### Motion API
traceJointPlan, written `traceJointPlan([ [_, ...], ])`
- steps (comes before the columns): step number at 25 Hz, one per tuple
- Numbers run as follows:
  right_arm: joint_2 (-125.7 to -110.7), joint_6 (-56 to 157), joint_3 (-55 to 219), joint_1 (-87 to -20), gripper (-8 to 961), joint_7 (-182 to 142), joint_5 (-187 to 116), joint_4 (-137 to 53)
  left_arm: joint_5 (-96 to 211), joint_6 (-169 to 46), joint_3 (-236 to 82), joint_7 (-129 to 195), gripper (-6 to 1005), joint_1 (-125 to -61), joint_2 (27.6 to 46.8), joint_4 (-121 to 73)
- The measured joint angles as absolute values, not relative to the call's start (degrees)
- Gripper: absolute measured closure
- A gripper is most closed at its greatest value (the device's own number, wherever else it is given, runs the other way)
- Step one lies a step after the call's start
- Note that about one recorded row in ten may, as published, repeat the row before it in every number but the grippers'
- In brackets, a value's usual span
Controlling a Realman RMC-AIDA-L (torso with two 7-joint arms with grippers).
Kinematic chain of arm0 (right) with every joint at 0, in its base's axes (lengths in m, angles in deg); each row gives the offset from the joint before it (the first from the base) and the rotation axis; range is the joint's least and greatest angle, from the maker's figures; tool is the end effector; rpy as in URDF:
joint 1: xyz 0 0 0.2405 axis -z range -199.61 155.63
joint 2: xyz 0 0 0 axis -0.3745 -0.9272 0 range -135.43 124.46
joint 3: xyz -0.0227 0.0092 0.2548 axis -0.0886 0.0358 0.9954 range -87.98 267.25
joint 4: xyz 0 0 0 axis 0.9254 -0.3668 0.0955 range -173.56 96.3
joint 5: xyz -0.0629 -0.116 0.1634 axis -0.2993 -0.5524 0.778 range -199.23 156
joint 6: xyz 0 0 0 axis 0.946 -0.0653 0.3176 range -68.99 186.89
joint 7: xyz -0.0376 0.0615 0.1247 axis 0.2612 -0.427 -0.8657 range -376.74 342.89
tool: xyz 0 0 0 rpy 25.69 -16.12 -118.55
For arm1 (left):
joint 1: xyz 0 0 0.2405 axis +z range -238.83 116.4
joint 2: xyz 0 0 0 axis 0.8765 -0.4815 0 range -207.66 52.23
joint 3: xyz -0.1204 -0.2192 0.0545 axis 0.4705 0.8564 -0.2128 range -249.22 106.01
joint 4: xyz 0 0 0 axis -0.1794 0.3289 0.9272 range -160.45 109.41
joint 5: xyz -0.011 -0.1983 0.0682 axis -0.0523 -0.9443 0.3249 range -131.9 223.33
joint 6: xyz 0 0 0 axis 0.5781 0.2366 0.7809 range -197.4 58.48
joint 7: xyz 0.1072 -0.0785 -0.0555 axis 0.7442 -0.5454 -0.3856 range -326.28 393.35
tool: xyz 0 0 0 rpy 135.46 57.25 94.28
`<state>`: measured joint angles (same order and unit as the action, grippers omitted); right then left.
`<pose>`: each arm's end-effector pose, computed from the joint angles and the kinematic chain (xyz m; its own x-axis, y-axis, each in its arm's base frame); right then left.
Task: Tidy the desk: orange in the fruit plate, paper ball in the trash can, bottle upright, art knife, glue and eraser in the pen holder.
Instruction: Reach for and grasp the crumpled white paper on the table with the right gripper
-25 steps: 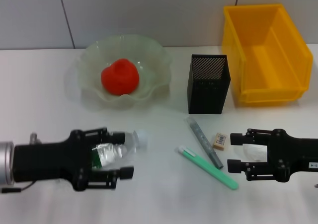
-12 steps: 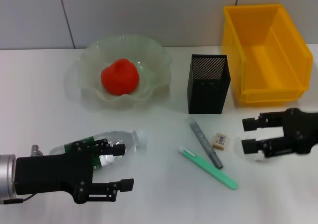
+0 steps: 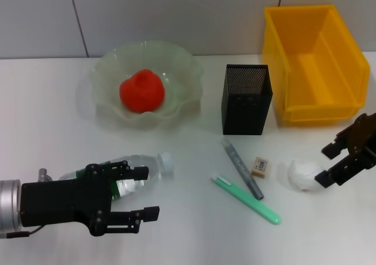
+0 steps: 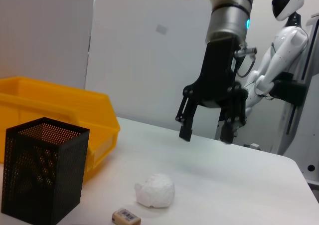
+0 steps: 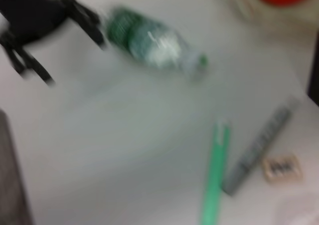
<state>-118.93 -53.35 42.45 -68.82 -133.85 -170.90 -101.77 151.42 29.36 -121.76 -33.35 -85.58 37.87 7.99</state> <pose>0.1912 0.3645 0.0785 0.8269 -0.5170 0.2212 -0.5020 -0.8559 -0.1238 -0.2743 0.2808 -0.0003 0.8178 0.2171 0.5331 0.2806 -0.9590 -0.0399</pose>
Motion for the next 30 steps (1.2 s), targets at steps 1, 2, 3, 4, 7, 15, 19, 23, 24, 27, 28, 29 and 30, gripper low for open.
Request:
traceJointPlan([
  [1,-119.42,-52.1,41.0,-69.1,177,-133.9,-173.2,-102.6,151.4,29.4,-121.8,-33.3,186,-85.6,37.87,8.0],
  [2,-120.17,-50.1,38.8,-69.2,177,-133.8,-175.5,-103.8,151.5,28.2,-121.8,-33.3,186,-85.6,38.11,8.0],
  [3,-120.45,-48.9,37.3,-69.1,177,-133.8,-176.1,-104.2,151.5,28.2,-121.8,-33.3,186,-85.6,38.11,8.0],
  [4,-120.66,-47.7,36.1,-68.9,177,-133.8,-176.6,-104.5,151.5,28.2,-121.8,-33.3,186,-85.6,38.11,8.0],
  [7,-121.15,-45.3,33.7,-68.6,177,-133.5,-177.5,-104.3,151.5,27.6,-121.7,-33.5,187,-85.7,38.12,8.0],
  [15,-123.39,-36.8,25.5,-66.6,178,-132.4,-178.9,-103.7,151.3,27.3,-121.7,-34.0,187,-85.7,38.12,8.0],
  [19,-123.93,-33.9,23.0,-66.4,177,-132.1,-179.2,-101.6,151.3,27.1,-121.7,-34.0,187,-85.7,38.12,8.0],
  [23,-124.32,-31.0,21.3,-66.5,178,-132.0,-179.4,-99.3,151.4,27.0,-121.7,-34.0,187,-85.7,38.12,8.0],
  [24,-124.32,-30.3,20.9,-66.5,178,-132.0,-179.5,-98.7,151.4,27.0,-121.7,-34.1,187,-85.7,38.12,8.0],
  [27,-124.42,-27.6,19.2,-66.6,192,-132.1,-180.0,-97.0,151.5,26.9,-121.7,-34.1,187,-85.8,38.12,8.0],
  [28,-124.42,-27.6,19.2,-66.6,199,-132.1,-180.0,-97.0,151.5,26.9,-121.7,-34.1,187,-85.8,38.12,8.0],
  [29,-124.46,-27.2,19.0,-66.5,206,-132.1,-180.0,-96.8,151.5,26.9,-121.7,-34.1,187,-85.8,38.12,8.0],
  [30,-124.47,-26.9,19.0,-66.5,213,-132.1,-180.0,-96.5,151.5,26.9,-121.7,-34.1,187,-85.8,38.12,8.0],
])
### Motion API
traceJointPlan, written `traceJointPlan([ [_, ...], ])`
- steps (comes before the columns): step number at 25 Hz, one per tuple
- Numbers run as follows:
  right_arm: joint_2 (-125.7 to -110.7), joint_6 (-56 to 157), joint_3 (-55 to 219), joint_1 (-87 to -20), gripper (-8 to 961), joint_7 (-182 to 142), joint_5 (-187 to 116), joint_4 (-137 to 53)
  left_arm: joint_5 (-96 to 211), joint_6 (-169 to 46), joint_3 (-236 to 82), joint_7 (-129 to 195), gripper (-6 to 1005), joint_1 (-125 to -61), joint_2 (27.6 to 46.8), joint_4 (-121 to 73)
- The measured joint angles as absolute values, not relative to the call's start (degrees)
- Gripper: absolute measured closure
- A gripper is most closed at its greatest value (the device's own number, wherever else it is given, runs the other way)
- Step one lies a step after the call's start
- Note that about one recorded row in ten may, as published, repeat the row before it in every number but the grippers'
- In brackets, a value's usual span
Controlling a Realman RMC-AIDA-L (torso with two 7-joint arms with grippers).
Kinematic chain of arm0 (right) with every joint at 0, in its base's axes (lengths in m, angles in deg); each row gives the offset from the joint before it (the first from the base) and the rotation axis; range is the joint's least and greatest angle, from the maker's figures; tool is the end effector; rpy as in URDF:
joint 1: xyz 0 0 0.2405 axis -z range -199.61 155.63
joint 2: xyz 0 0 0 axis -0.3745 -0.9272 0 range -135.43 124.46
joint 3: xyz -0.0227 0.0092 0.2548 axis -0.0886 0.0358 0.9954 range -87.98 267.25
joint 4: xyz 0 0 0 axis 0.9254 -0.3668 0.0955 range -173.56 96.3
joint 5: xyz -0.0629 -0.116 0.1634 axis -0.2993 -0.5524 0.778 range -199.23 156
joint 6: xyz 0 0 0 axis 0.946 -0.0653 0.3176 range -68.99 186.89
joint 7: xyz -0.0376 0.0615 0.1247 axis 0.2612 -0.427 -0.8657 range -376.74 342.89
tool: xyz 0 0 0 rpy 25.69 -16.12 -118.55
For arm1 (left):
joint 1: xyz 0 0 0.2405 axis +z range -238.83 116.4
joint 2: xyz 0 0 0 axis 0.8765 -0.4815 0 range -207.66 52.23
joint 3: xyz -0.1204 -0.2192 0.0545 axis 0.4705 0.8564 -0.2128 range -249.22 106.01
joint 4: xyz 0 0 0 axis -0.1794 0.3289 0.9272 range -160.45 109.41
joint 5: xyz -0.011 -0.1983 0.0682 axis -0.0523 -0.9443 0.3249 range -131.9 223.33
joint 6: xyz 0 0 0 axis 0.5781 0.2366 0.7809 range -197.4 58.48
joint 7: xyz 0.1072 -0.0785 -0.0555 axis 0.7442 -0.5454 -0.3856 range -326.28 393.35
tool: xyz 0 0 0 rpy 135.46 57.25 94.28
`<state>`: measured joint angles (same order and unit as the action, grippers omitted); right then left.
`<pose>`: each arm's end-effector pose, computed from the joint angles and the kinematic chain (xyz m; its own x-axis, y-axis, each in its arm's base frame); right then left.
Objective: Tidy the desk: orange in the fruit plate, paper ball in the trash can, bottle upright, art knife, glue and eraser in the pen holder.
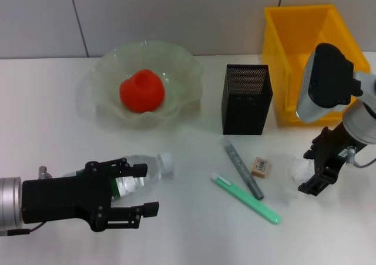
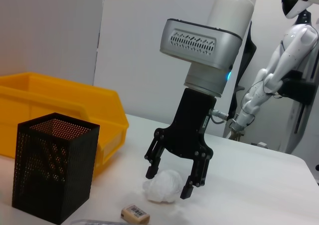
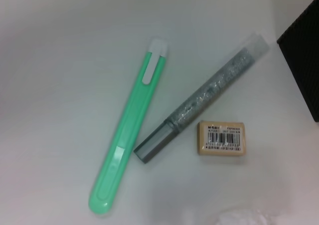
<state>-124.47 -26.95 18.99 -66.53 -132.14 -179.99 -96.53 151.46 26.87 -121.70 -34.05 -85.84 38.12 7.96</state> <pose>0.2103 0.3847 -0.0052 0.8158 -0.3142 0.4856 -0.1946 -0.9397 -0.2811 -0.2759 0.2866 -0.0029 0.8211 0.2299 0.5224 0.3069 -0.9495 -0.0646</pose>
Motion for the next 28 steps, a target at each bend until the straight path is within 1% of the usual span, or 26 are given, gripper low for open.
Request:
traceJointPlan([
  [14,-124.48,-25.7,18.8,-66.6,310,-132.4,-181.7,-95.9,151.1,26.8,-121.6,-34.1,186,-85.9,38.03,8.0],
  [20,-124.48,-27.5,19.3,-66.6,436,-132.4,-181.4,-97.2,151.1,26.8,-121.6,-34.1,186,-86.0,37.94,8.0],
  [28,-124.48,-38.9,25.3,-67.0,436,-132.5,-177.9,-108.1,151.1,26.8,-121.6,-34.0,186,-86.2,37.99,8.1],
])
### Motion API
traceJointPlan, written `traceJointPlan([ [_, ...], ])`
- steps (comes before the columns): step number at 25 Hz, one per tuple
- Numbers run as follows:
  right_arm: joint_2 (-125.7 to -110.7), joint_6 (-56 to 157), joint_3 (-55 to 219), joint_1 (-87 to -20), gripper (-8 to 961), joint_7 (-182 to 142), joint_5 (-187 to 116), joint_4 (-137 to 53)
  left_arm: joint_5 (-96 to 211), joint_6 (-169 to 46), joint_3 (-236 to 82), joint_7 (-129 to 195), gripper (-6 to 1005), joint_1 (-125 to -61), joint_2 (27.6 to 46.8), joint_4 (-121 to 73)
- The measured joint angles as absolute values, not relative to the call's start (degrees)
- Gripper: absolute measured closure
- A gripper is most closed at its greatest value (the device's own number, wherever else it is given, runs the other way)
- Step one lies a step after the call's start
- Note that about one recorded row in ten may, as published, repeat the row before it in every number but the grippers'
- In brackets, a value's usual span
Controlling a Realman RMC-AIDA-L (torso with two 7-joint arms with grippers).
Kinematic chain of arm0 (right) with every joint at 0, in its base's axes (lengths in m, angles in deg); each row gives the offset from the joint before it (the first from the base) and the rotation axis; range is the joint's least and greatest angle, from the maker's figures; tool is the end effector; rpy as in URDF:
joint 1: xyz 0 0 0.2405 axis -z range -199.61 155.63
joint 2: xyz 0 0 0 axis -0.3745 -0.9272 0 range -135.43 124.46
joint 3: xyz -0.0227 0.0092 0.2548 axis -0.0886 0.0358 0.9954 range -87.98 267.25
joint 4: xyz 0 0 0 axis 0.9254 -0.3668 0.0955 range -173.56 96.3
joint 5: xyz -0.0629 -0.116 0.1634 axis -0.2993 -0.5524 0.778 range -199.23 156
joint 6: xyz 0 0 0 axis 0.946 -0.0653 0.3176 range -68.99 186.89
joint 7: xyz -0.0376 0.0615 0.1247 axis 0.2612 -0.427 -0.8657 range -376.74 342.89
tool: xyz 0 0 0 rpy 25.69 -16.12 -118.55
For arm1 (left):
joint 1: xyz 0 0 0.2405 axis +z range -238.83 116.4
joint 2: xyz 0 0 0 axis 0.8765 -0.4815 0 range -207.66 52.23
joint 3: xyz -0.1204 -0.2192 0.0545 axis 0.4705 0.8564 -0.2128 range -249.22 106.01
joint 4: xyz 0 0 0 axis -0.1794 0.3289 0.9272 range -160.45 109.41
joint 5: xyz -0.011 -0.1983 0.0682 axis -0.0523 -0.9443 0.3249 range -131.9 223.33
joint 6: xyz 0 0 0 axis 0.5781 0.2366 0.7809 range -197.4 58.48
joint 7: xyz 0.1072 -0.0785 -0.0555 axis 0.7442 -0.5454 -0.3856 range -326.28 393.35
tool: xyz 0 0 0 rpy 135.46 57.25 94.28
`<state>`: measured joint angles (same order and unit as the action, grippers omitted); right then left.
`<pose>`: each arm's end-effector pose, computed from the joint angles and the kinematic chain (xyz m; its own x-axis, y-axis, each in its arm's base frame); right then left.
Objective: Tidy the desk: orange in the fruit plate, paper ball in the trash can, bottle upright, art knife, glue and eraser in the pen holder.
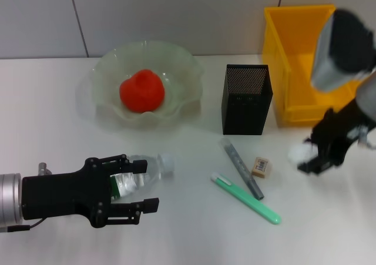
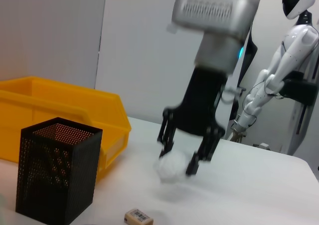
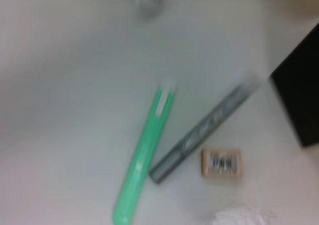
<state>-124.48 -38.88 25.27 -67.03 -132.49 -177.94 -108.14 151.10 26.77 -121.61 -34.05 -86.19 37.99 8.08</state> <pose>0.1749 0.3794 0.0298 0.8576 -0.3103 0.4101 -0.2107 -0.9394 -0.2703 -0.2741 0.2896 -0.0011 0.8217 0.2207 0.5255 0.3016 -0.9507 -0.0723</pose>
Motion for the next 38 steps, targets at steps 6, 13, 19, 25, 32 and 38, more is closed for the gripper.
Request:
traceJointPlan([
  [6,-124.14,-44.1,36.5,-69.2,436,-133.8,-176.1,-115.7,151.1,26.7,-121.6,-34.0,187,-86.2,38.02,8.2],
  [13,-123.19,-35.3,44.1,-70.6,437,-138.9,-176.0,-116.0,151.1,26.6,-121.6,-34.1,187,-86.3,38.04,8.2],
  [19,-123.59,-21.0,44.1,-69.6,427,-143.3,-177.0,-112.7,151.1,26.6,-121.6,-34.7,187,-86.5,38.02,8.4],
  [25,-123.63,-9.5,44.1,-69.6,405,-144.9,-177.3,-105.6,151.1,26.6,-121.5,-34.9,187,-86.5,37.96,8.4],
  [32,-123.67,-2.3,43.3,-70.1,379,-144.6,-177.2,-100.1,151.0,26.6,-121.4,-34.9,186,-86.6,37.87,8.3],
  [38,-124.04,-0.2,42.8,-69.6,285,-144.6,-177.2,-99.7,151.0,26.6,-120.9,-34.9,186,-86.7,37.82,8.3],
])
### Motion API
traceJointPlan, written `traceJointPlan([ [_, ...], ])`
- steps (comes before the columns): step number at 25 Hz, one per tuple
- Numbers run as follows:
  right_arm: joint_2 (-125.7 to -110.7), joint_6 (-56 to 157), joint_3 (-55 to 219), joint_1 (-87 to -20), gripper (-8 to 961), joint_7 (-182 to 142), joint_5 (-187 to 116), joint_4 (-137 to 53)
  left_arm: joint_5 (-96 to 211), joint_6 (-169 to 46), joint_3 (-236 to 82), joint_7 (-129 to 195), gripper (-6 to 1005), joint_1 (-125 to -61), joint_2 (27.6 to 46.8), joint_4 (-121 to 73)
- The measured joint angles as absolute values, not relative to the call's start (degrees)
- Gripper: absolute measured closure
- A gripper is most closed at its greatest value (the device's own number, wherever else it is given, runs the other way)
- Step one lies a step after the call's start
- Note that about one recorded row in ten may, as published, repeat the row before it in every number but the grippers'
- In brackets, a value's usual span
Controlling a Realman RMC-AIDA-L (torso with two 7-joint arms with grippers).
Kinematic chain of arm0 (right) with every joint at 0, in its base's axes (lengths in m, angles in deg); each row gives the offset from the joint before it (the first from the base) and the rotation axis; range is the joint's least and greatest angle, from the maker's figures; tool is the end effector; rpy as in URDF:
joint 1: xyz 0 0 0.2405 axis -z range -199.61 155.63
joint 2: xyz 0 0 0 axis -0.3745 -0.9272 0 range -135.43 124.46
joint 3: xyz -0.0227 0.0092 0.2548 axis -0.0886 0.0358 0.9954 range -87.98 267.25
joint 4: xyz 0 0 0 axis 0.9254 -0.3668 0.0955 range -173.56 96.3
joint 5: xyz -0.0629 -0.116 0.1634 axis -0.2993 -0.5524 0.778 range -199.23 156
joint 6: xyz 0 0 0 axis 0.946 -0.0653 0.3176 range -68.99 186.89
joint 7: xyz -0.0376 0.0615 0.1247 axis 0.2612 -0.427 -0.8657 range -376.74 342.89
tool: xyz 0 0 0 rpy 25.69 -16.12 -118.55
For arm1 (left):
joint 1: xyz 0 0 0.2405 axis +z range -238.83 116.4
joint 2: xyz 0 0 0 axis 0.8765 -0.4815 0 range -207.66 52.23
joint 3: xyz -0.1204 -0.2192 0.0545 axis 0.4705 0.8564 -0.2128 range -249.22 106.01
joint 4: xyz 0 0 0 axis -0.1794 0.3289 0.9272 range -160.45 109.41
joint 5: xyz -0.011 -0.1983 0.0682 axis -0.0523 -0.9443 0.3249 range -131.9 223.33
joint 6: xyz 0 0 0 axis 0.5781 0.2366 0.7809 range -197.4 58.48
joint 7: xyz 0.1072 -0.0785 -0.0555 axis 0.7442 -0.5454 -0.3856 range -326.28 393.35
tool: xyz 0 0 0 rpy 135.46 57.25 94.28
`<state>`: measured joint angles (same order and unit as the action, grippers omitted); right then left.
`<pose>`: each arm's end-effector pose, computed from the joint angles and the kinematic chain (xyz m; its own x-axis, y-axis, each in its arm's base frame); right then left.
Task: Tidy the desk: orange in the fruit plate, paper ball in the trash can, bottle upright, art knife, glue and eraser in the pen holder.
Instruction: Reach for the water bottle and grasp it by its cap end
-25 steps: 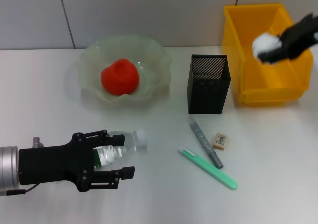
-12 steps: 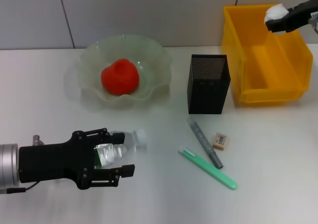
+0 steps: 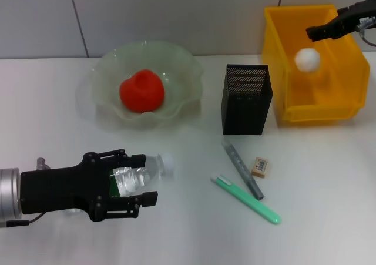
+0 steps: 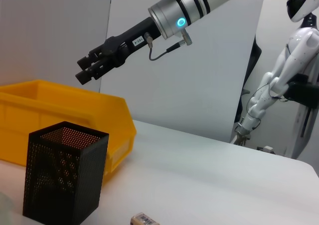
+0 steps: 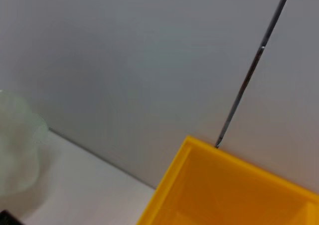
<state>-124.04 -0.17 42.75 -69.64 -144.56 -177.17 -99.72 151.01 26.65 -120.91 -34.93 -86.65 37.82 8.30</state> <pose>0.1912 0.4720 0.0893 0.8463 -0.4896 -0.2098 -0.4617 -0.4777 -0.7475 -0.2726 0.2939 0.0022 0.8178 0.2235 0.5304 0.3102 -0.9474 -0.0791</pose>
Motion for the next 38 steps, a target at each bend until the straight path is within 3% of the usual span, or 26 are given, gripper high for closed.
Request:
traceJointPlan([
  [5,-124.25,3.7,42.9,-67.0,195,-144.0,-167.9,-100.3,151.0,26.9,-120.9,-34.9,186,-86.7,37.76,8.4],
  [8,-123.51,2.3,42.9,-64.0,128,-137.3,-151.8,-100.6,151.0,27.0,-120.9,-34.9,186,-86.7,37.69,8.5],
  [11,-122.32,-3.7,43.3,-60.5,129,-127.4,-133.8,-98.4,151.0,26.9,-120.9,-34.9,186,-86.9,37.67,8.5],
  [15,-119.22,-18.5,43.4,-56.9,130,-114.4,-115.4,-89.5,151.0,26.9,-120.9,-34.9,186,-87.4,37.62,8.2],
  [17,-117.15,-26.5,43.2,-56.4,131,-110.3,-111.6,-84.1,151.1,26.9,-120.9,-34.9,186,-87.5,37.63,8.2],
  [18,-115.2,-33.5,42.9,-56.3,131,-106.9,-111.9,-78.6,151.1,26.8,-120.9,-34.9,186,-87.6,37.63,8.2],
  [21,-114.19,-38.0,42.7,-56.1,132,-102.7,-120.4,-74.5,151.1,26.7,-120.9,-35.1,186,-87.7,37.6,8.2],
  [23,-115.6,-38.3,43.1,-54.2,133,-98.1,-129.5,-75.0,151.0,26.7,-120.9,-36.0,186,-87.8,37.57,8.4],
  [24,-117.17,-37.2,43.3,-52.3,133,-94.9,-133.0,-76.4,151.1,26.7,-120.9,-36.3,186,-87.8,37.53,8.4],
  [25,-117.17,-37.2,43.3,-52.3,133,-94.9,-133.0,-76.4,151.1,26.7,-120.9,-36.3,186,-87.8,37.53,8.4],
  [26,-118.6,-35.7,43.1,-50.6,133,-92.1,-134.9,-77.8,151.1,26.7,-120.9,-36.3,186,-87.8,37.53,8.4],
  [27,-118.6,-35.7,43.1,-50.6,133,-92.1,-134.9,-77.8,151.3,26.5,-120.9,-36.9,186,-88.0,37.41,8.5],
  [31,-121.45,-31.2,43.2,-48.1,133,-85.9,-138.5,-78.6,151.5,24.6,-121.2,-39.0,187,-88.5,37.11,8.7],
  [38,-122.59,-29.2,43.5,-47.0,133,-82.6,-139.0,-78.0,152.3,24.1,-121.4,-40.9,187,-89.1,36.93,9.8],
])
